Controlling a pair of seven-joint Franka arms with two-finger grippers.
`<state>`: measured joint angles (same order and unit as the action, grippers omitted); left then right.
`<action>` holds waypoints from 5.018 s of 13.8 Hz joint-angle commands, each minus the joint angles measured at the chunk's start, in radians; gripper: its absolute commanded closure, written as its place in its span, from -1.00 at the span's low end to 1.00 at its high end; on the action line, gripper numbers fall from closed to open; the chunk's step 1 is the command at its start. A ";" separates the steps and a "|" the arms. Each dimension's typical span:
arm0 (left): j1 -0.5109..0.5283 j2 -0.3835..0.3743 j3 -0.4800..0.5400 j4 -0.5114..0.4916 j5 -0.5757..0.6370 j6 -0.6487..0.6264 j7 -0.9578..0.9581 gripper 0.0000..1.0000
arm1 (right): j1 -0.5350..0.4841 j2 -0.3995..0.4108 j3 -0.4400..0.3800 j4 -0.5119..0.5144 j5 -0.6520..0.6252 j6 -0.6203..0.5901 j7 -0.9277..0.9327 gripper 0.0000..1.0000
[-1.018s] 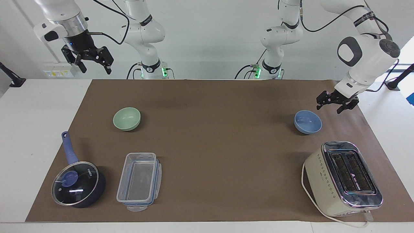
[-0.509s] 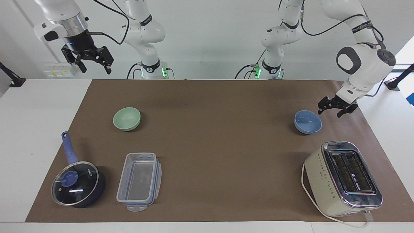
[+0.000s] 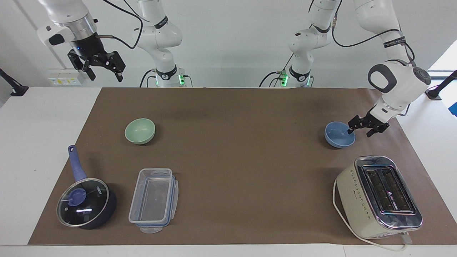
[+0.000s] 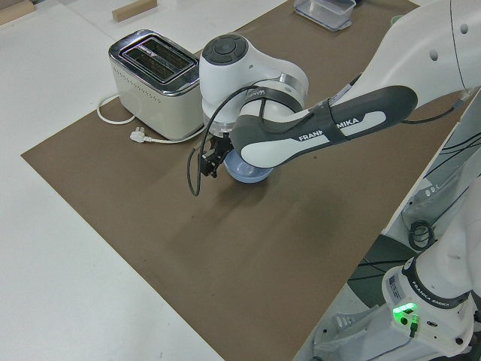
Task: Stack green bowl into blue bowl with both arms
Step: 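Move the left gripper down to the blue bowl rim and grasp it, then slide the blue bowl with the left gripper toward the table center, then release the blue bowl and retract the left gripper to rest, then reach the right gripper to the green bowl rim and grasp it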
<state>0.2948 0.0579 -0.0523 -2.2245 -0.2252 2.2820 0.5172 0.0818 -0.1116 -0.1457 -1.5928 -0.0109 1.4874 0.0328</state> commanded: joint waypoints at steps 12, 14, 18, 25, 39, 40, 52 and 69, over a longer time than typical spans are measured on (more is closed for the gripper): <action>-0.002 -0.015 0.002 -0.035 -0.054 0.045 0.021 1.00 | -0.010 -0.017 0.008 -0.013 0.000 0.002 -0.013 -1.00; -0.008 -0.044 -0.004 -0.035 -0.054 0.037 0.015 1.00 | -0.010 -0.017 0.008 -0.013 0.000 0.002 -0.013 -1.00; -0.086 -0.118 -0.006 -0.037 -0.056 -0.061 -0.015 1.00 | -0.010 -0.017 0.008 -0.013 0.000 0.002 -0.013 -1.00; -0.380 -0.139 -0.007 -0.037 -0.056 -0.015 -0.385 1.00 | -0.010 -0.016 0.008 -0.013 0.000 0.002 -0.013 -1.00; -0.852 0.034 -0.007 -0.063 -0.056 0.277 -0.853 1.00 | -0.010 -0.017 0.008 -0.013 0.000 0.002 -0.013 -1.00; -0.853 0.033 -0.007 -0.063 -0.056 0.268 -0.852 0.95 | -0.010 -0.017 0.008 -0.013 0.000 0.002 -0.013 -1.00; -0.737 -0.007 -0.001 0.110 0.053 -0.019 -0.826 -1.00 | -0.010 -0.017 0.008 -0.013 0.000 0.002 -0.013 -1.00; -0.299 -0.067 0.002 0.637 0.178 -0.653 -0.364 -1.00 | -0.004 -0.017 0.009 -0.013 -0.001 -0.021 -0.034 -1.00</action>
<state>-0.0256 -0.0513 -0.0373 -1.6509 -0.0674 1.6625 0.1374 0.0857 -0.1120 -0.1398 -1.5928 -0.0108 1.4668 0.0309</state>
